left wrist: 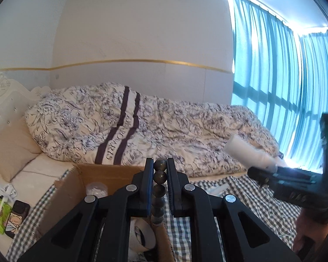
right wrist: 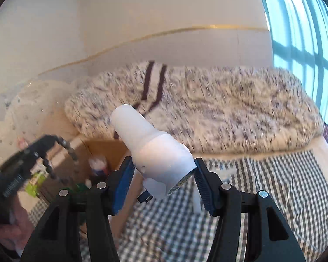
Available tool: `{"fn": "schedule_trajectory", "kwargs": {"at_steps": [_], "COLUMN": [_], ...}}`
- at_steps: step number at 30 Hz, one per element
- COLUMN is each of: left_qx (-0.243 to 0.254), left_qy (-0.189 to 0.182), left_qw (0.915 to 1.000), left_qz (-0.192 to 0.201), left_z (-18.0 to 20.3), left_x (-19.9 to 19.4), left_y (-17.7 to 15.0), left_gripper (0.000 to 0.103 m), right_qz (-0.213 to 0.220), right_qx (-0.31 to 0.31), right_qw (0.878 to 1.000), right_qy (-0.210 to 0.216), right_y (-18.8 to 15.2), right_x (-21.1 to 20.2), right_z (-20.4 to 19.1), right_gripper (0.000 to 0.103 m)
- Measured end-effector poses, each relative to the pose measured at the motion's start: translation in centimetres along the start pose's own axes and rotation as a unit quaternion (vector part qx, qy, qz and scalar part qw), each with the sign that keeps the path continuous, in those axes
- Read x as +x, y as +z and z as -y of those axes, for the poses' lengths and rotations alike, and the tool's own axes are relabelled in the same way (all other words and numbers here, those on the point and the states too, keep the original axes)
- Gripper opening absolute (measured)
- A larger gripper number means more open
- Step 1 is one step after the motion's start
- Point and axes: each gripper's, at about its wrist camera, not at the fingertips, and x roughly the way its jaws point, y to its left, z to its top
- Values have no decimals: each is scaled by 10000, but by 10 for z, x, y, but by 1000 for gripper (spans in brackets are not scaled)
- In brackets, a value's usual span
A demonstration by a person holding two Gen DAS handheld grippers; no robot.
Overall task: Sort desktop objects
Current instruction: 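Lift the bracelet and white cylinder and carry both over the cardboard box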
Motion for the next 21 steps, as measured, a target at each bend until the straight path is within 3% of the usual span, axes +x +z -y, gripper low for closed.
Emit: {"fn": "schedule_trajectory", "kwargs": {"at_steps": [9,17,21], "left_qx": [118,250,357], "left_qy": [153,343,463], "left_qw": [9991,9986,9982], "left_qz": [379,315,89], "left_z": [-18,-40,-53], "left_x": [-22,-21,-12], "left_y": [14,12,8], "left_gripper": [11,11,11], "right_qz": [368,198,0], "right_qx": [-157,-399,-445], "right_qw": [9990,9983,9978], "right_qy": [219,386,487], "right_y": [17,15,10], "right_x": [-11,12,29], "right_z": [-37,-76,-91], "right_gripper": [56,56,56]}}
